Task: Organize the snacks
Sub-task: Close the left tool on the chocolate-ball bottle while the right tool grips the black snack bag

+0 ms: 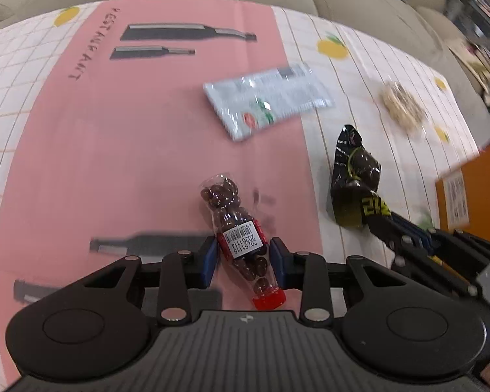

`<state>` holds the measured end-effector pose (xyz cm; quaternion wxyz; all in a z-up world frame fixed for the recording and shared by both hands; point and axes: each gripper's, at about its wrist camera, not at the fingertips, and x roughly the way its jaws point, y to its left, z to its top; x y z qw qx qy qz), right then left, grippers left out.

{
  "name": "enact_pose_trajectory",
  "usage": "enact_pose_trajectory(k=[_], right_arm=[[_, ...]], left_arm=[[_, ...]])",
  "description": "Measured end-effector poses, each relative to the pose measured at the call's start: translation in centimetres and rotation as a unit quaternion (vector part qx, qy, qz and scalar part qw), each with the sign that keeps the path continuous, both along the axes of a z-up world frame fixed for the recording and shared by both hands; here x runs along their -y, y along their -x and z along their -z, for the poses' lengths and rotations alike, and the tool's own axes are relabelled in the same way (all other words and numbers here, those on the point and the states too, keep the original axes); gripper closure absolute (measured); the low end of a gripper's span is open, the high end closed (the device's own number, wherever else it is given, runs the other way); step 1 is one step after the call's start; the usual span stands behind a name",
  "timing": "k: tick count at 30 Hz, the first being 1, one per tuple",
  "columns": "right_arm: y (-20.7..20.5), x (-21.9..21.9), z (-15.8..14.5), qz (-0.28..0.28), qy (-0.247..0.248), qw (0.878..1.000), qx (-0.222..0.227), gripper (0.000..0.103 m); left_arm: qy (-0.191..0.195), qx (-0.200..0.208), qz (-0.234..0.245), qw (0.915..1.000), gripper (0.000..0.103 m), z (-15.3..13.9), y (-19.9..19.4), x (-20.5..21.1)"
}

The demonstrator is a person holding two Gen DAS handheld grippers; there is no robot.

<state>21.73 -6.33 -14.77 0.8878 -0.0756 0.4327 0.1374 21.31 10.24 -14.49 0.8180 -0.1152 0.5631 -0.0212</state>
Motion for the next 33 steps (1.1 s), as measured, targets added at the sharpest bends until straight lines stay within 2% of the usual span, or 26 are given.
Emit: enact_pose_trajectory(k=[4,7,12,15,21,25,28,30,33], right_arm=[[4.5,0.3,-0.2,-0.012,0.017,1.000,-0.001,0.098],[6.9,0.8,-0.4,-0.014,0.020,1.000,-0.007,0.098],[10.0,1.0,-0.5,-0.027,0.037,0.999,-0.005,0.097],[11.1,1.3,-0.6,-0.029,0.033,0.999,-0.009,0.096],[11.9,1.8,-1.0,-0.027,0.021,0.999,-0.011,0.082],[12.5,2.4,-2.1,-0.027,-0.004,1.000,-0.010,0.078],[13.2,3.0,-2.9,-0.021,-0.027,0.999,-0.002,0.064],[13.3,3.5,-3.2,-0.008,-0.044,0.999,0.008,0.061],[12.8,4.2,-3.3,0.027,-0.068,0.997,0.018,0.049]], left_arm=[[0.006,-0.021,0.034,0.9992,0.065,-0.1,2.1,-0.2],[-0.008,-0.031,0.069,0.9971,0.065,-0.4,3.3,0.5],[-0.035,-0.032,0.088,0.9950,0.065,-0.5,4.6,1.6],[-0.037,-0.030,0.085,0.9952,0.065,-0.5,5.4,2.2],[-0.049,-0.034,0.088,0.9944,0.066,0.0,6.1,2.9],[-0.053,-0.029,0.081,0.9949,0.066,0.3,6.5,3.1],[-0.049,-0.022,0.067,0.9963,0.066,0.2,6.7,3.0],[-0.046,-0.015,0.060,0.9971,0.066,0.1,6.8,2.8],[-0.031,0.017,0.032,0.9989,0.066,-0.4,7.2,2.3]])
